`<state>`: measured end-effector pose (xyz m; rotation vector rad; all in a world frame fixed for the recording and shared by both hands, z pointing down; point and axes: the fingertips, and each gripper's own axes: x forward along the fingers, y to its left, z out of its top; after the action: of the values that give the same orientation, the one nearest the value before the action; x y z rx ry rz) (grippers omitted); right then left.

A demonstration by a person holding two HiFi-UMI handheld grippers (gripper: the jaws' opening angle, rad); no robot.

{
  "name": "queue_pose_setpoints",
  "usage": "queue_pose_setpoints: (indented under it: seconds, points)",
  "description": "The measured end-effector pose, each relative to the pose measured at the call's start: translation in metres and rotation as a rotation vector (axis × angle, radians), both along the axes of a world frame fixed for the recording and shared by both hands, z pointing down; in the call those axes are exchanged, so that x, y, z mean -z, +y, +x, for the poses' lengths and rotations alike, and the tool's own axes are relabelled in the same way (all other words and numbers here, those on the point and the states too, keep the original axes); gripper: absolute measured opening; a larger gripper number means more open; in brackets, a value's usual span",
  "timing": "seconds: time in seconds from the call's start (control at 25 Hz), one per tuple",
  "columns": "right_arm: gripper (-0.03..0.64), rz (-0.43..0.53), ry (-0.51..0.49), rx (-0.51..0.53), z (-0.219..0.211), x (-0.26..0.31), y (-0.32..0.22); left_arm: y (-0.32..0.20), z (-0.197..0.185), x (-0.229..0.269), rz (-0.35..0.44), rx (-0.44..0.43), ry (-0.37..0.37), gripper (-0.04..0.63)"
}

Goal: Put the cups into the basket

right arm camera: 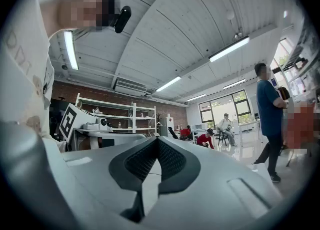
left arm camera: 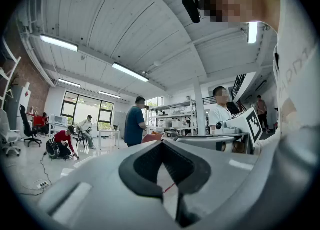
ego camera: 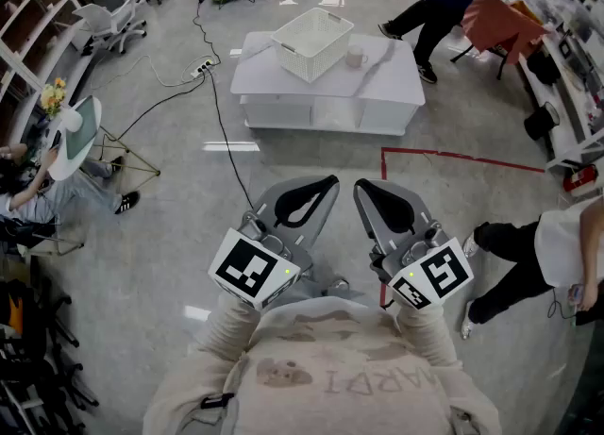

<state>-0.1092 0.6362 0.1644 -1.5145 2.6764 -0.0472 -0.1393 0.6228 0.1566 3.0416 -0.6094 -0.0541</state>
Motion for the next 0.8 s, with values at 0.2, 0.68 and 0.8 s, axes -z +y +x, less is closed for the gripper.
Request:
queue_pose_setpoints:
  seconds: [0.2, 0.68, 0.8]
  points:
    - [0.025, -0.006, -0.001, -0.002, -0.004, -0.001, -0.006, -0.006, -0.002, 0.004, -0.004, -0.009, -0.018, 0.000]
    - [0.025, -0.009, -0.061, -0.048, -0.006, -0.008, -0.047, -0.046, -0.011, -0.007, 0.009, -0.041, -0.012, 0.000]
    - [0.025, -0.006, -0.021, -0.062, -0.010, -0.013, -0.055, -0.056, -0.015, -0.010, 0.022, -0.056, -0.010, 0.000]
